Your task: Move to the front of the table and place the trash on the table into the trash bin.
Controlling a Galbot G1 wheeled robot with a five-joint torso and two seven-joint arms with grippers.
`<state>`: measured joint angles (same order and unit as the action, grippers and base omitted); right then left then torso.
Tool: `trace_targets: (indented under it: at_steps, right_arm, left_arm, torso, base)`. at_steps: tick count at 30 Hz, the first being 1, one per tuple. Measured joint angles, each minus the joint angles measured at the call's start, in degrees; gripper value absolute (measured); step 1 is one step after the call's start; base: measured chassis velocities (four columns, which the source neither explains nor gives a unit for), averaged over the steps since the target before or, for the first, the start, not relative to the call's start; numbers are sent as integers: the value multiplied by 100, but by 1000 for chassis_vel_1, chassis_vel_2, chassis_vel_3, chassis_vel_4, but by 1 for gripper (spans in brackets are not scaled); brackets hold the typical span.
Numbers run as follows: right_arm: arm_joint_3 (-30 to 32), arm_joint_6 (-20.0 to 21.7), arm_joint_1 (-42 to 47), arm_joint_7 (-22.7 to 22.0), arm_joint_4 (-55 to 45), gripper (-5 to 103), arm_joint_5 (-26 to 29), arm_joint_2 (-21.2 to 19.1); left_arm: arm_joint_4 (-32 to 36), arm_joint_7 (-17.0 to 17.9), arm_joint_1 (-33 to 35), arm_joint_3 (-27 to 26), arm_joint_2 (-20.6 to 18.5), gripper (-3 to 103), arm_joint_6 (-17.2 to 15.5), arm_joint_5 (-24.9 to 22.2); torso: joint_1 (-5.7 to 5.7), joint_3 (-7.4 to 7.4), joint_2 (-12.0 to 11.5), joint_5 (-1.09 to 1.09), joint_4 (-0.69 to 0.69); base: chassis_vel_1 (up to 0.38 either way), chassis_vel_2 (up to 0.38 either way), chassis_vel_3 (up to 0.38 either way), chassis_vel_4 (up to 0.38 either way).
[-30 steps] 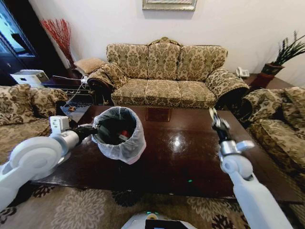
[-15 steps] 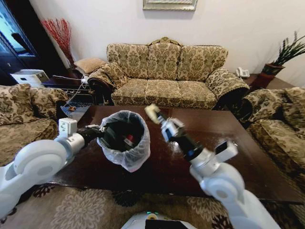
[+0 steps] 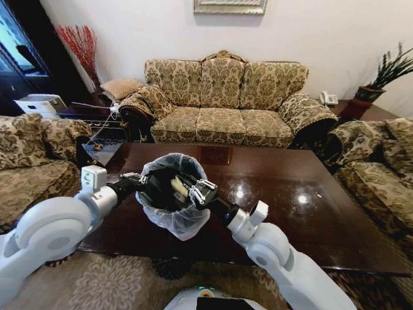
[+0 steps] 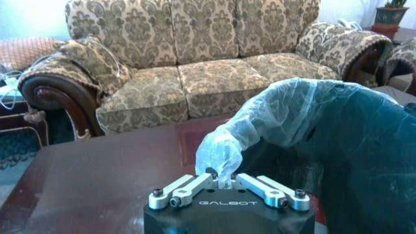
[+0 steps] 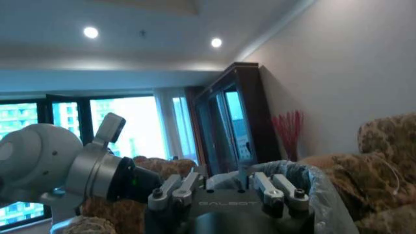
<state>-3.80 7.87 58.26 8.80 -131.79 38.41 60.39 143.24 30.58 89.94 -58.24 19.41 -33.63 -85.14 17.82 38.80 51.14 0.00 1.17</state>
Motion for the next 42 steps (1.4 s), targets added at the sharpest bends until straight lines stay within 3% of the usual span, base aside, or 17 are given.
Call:
trace_targets:
  at_steps: [6, 8, 10, 12, 14, 18, 20, 21, 23, 24, 26, 28, 31, 33, 34, 36, 42]
  right_arm:
    - [605, -338, 249, 100, -288, 51, 202, -73]
    - [814, -461, 362, -36, -411, 51, 273, -117]
    - [1559, -792, 791, -403, -689, 68, 632, -253]
    - [1733, -895, 899, -477, -708, 68, 660, -264]
    - [2216, -1201, 1208, -597, -602, 84, 385, -143]
    - [2508, -1293, 1389, -840, -460, 89, 122, 89]
    - [2693, -1362, 1593, -1182, -307, 98, 99, 306]
    - [2693, -1362, 1593, -1182, -307, 98, 99, 306]
    - [2848, -1474, 1788, -1158, -145, 100, 121, 372]
    - [2943, -1668, 2043, -1018, 33, 100, 124, 384]
    - [2951, -1728, 2106, -976, 85, 100, 122, 385]
    - [2961, -1863, 2234, -867, 286, 100, 117, 419]
    - [3008, -1863, 2212, -863, 350, 100, 140, 467]
    - [3114, -1794, 2089, -894, 434, 100, 188, 563]
    - [3114, -1794, 2089, -894, 434, 100, 188, 563]
    - [3170, -1801, 1997, -986, 533, 100, 212, 606]
    - [3176, -2032, 2040, -1226, 737, 100, 248, 680]
  left_arm:
    - [22, 143, -67, -135, 7, 1, -81, -41]
    - [15, 260, -52, -267, 33, 1, -208, -107]
    - [-101, 552, 182, -1025, 164, 1, -465, -488]
    - [-161, 666, 230, -1239, 210, 1, -491, -647]
    - [-308, 845, 308, -1795, 399, 1, -486, -935]
    - [-413, 891, 434, -2382, 673, 1, -464, -949]
    - [-541, 661, 987, -3323, 1152, 1, -437, -619]
    - [-541, 661, 987, -3323, 1152, 1, -437, -619]
    - [-632, 398, 1437, -3890, 1590, 1, -385, -378]
    - [-708, 163, 1738, -4312, 2145, 1, -343, -204]
    - [-728, 121, 1783, -4383, 2291, 1, -315, -145]
    - [-803, 21, 1830, -4742, 3009, 1, -143, 180]
    - [-861, -8, 1822, -4931, 3363, 1, -35, 350]
    - [-1068, -113, 1817, -5160, 3981, 1, 178, 623]
    - [-1068, -113, 1817, -5160, 3981, 1, 178, 623]
    - [-1392, -139, 1697, -5210, 4503, 1, 308, 734]
    - [-2149, -31, 1329, -4725, 5193, 1, 886, 1364]
  torso:
    - [0, 0, 0, 1, 0]
    - [0, 0, 0, 1, -2]
    - [0, 0, 0, 1, -1]
    - [0, 0, 0, 1, 0]
    - [0, 0, 0, 0, -2]
    - [1, 0, 0, 1, -3]
    - [1, 0, 0, 3, -3]
    - [1, 0, 0, 3, -3]
    - [1, 0, 0, 0, 0]
    - [1, 0, 0, -3, 1]
    - [1, 0, 0, -3, 0]
    - [2, 0, 0, -2, -2]
    - [1, 0, 0, 1, -1]
    - [-2, -2, 1, 5, 2]
    - [-2, -2, 1, 5, 2]
    - [-2, -2, 1, -3, 3]
    - [-5, -3, 2, 4, 1]
  base:
    - [0, 0, 0, 0]
    - [0, 0, 0, 0]
    - [0, 0, 0, 0]
    - [0, 0, 0, 0]
    - [0, 0, 0, 0]
    - [0, 0, 0, 0]
    - [0, 0, 0, 0]
    - [0, 0, 0, 0]
    - [26, -15, -9, 8]
    - [82, -37, -52, 88]
    - [82, -37, -69, 88]
    - [115, -111, -108, 129]
    - [135, -140, -146, 152]
    - [170, -178, -173, 213]
    - [193, -195, -173, 240]
    - [215, -250, -220, 261]
    - [248, -246, -249, 239]
